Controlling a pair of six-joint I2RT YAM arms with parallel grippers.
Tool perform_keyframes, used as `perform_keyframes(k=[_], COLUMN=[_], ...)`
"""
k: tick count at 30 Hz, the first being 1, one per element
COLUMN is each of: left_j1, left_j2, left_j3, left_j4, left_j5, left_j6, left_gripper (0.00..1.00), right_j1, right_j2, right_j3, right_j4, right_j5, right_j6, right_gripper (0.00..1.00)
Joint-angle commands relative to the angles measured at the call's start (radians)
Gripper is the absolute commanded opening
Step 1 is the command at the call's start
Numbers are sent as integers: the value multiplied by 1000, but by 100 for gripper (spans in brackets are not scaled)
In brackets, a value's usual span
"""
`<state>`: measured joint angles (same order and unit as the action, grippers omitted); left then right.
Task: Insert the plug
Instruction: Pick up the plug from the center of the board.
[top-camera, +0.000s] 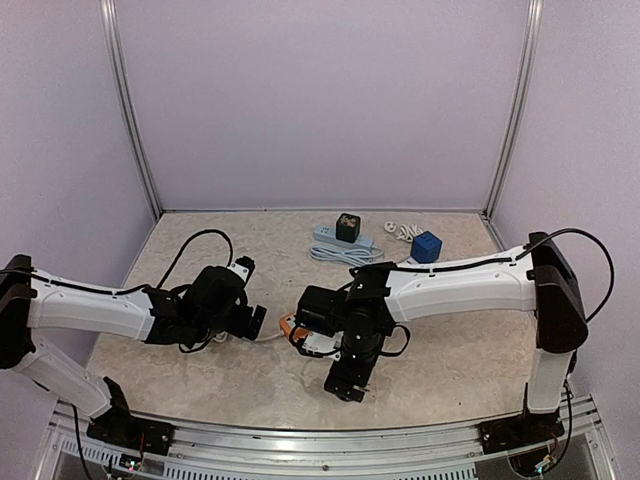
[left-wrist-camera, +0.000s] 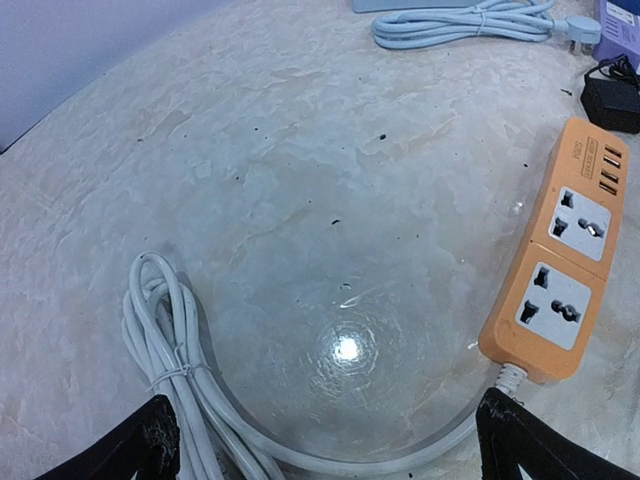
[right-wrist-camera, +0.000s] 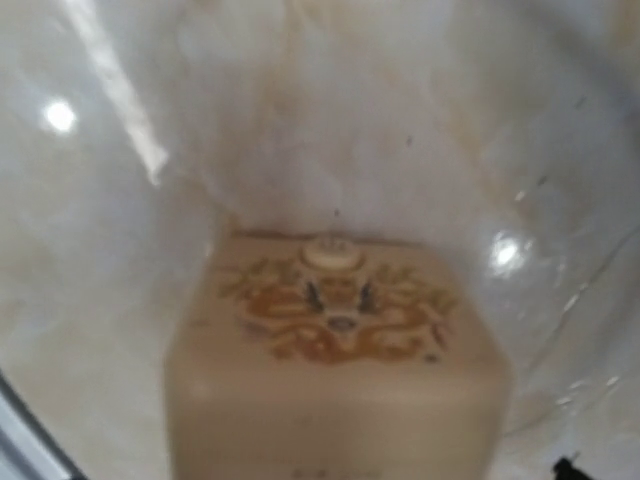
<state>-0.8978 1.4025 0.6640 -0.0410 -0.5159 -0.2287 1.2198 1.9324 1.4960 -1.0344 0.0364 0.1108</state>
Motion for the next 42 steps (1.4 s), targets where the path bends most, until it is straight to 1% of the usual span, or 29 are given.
perform_keyframes(k=[1, 4, 7, 12, 13, 14, 19, 22, 23, 27, 30, 35, 39, 42], left_j1=[5, 5, 4, 2, 2, 2, 1, -2, -4, -4, 1, 29, 27, 17], left_j2=[-36, -43, -44, -33, -33, -31, -26, -27, -30, -74, -170, -379, -465, -474], left_j3=[-19, -27, -30, -29, -29, -30, -35, -35, -36, -51, -96, -161, -173, -162], left_j4=[-17, -11, -7, -1, 1, 2, 16, 20, 20, 32, 102, 190, 237, 263], left_j5=[-60, -62, -58, -55, -55, -55, -53, -49, -48, 2, 75, 272, 450, 544], left_j6=[-29, -34, -40, -40, -40, -40, -44, -50, -52, -52, -47, -28, -6, -6], left_gripper=[99, 99, 99, 99, 99, 99, 99, 99, 99, 99, 99, 99, 99, 99], right_j1=[14, 16, 15, 14, 15, 15, 15, 11, 6, -31, -92, -205, -235, -243], right_j2=[49, 81, 111, 137, 140, 139, 146, 130, 119, 23, -99, -335, -476, -556], right_j3=[38, 55, 68, 84, 89, 91, 101, 95, 91, 73, 23, -115, -212, -283], right_j4=[-70, -88, -87, -68, -68, -69, -61, -31, -18, 47, 163, 439, 631, 775], right_j5=[3, 23, 19, -11, -9, -11, -35, -35, -70, -94, -142, -256, -309, -345], right_j6=[26, 34, 38, 35, 35, 34, 32, 33, 33, 45, 63, 127, 161, 192], right_gripper=[96, 84, 75, 74, 74, 71, 49, 32, 27, 19, 13, 12, 12, 13])
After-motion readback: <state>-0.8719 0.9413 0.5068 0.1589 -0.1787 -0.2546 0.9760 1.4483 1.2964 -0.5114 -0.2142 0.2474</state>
